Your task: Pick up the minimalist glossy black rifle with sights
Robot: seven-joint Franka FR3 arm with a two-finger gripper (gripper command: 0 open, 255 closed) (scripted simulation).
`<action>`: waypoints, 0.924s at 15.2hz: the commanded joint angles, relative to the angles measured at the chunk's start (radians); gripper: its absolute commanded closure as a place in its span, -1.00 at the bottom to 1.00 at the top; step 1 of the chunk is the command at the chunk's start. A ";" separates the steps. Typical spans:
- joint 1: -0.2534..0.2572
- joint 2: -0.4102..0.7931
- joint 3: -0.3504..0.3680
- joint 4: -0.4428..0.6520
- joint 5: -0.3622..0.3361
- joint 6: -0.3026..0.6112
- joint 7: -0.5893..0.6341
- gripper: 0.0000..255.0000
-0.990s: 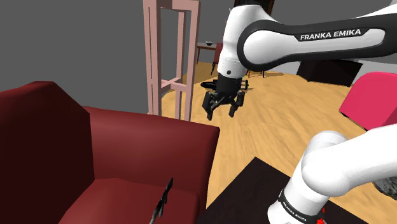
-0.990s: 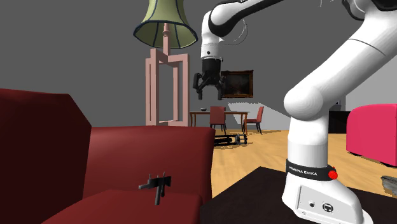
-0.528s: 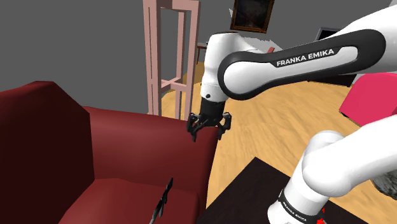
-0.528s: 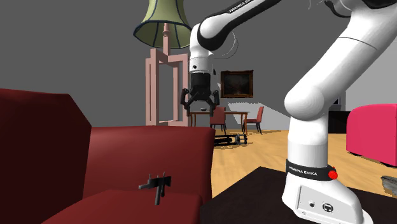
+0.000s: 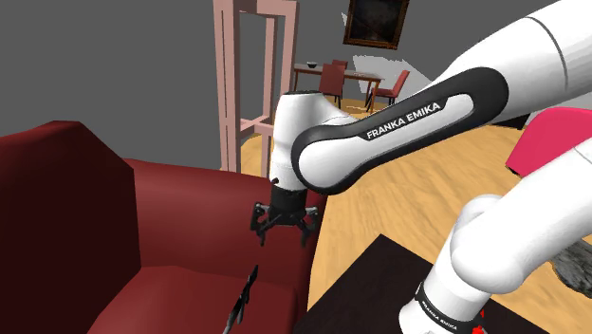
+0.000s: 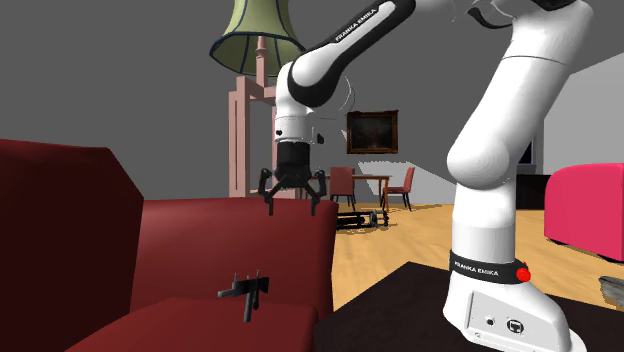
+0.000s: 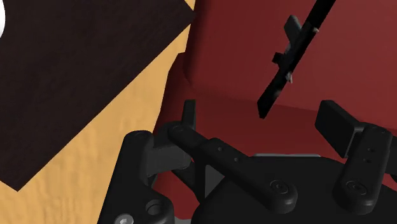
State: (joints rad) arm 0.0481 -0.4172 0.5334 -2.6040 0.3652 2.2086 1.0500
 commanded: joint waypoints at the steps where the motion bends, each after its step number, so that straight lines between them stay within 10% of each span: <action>1: -0.008 0.083 0.046 0.021 0.011 0.063 0.075 -1.00; 14: -0.023 0.525 0.157 0.137 -0.159 0.370 0.454 -1.00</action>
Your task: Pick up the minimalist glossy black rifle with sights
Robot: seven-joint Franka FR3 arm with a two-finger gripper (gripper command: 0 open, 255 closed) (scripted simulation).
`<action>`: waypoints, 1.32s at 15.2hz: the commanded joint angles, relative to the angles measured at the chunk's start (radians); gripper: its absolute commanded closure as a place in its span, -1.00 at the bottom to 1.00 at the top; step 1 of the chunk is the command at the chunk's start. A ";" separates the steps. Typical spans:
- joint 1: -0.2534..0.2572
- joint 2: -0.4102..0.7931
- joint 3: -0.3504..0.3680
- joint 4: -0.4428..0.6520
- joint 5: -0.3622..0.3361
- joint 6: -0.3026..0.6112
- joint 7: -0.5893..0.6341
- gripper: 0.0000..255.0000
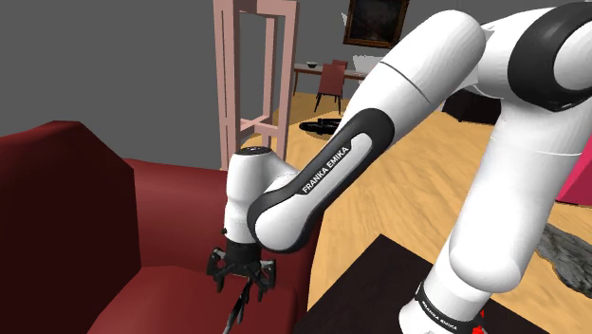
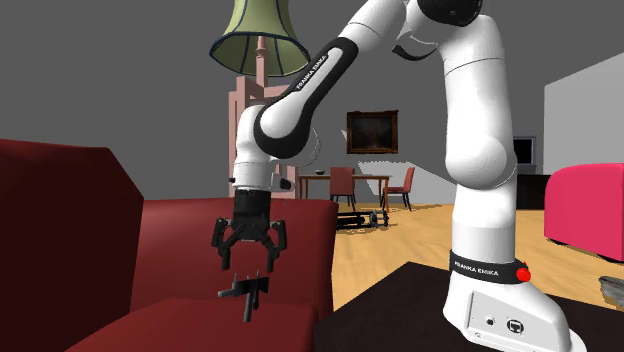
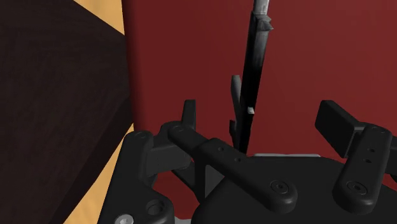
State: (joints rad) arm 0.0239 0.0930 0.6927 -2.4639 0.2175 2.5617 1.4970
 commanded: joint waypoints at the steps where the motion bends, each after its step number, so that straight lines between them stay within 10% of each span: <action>1: 0.004 0.031 -0.006 -0.005 -0.025 0.032 0.014 -1.00; 5: 0.015 0.072 -0.020 -0.009 -0.060 0.071 0.035 -1.00; 6: 0.016 0.074 -0.020 -0.008 -0.063 0.072 0.038 1.00; 20: -0.004 -0.007 0.004 -0.001 0.006 -0.005 -0.003 1.00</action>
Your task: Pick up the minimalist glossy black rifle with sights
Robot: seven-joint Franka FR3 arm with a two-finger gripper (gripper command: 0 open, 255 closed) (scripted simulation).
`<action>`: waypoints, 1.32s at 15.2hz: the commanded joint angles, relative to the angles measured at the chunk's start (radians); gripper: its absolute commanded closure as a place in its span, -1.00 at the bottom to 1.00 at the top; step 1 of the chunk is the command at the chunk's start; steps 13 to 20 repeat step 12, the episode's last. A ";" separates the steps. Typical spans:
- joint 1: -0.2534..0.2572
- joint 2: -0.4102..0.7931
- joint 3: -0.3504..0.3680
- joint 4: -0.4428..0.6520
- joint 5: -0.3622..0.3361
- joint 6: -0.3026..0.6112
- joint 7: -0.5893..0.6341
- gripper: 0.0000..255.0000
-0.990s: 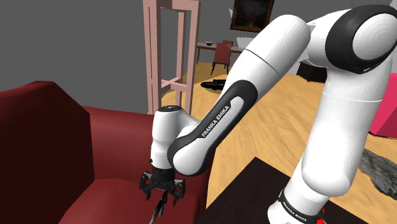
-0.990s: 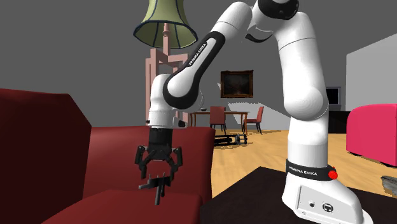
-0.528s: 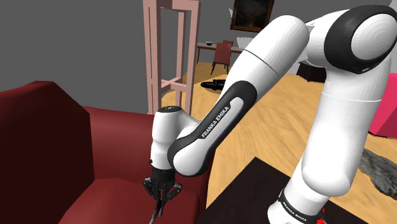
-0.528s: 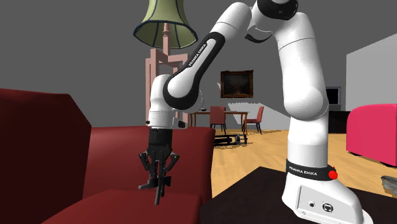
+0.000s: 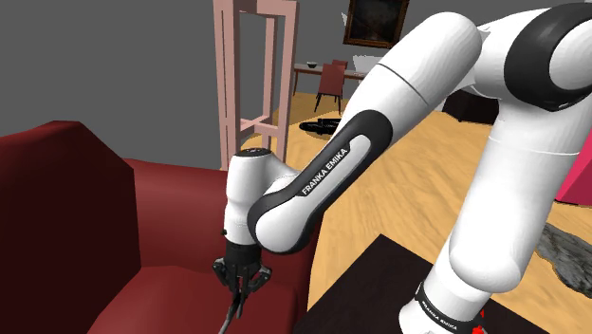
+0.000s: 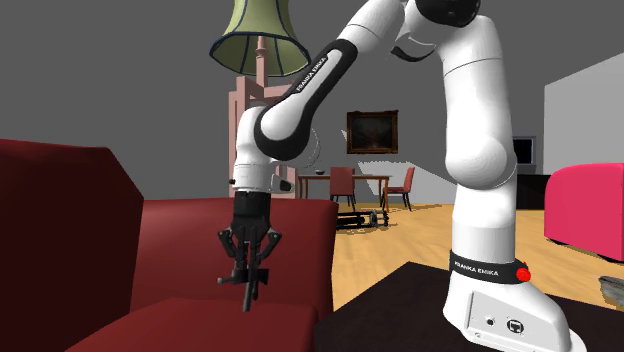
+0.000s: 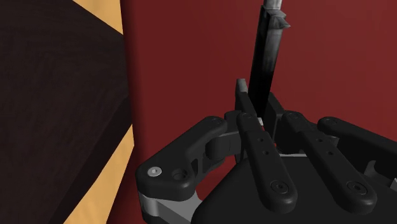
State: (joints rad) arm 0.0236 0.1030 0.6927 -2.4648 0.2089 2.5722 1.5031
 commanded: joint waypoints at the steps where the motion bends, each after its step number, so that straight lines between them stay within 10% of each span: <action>1: -0.006 -0.032 0.007 0.003 0.027 -0.031 -0.016 1.00; 20: -0.012 -0.162 0.007 0.036 0.113 -0.177 -0.062 1.00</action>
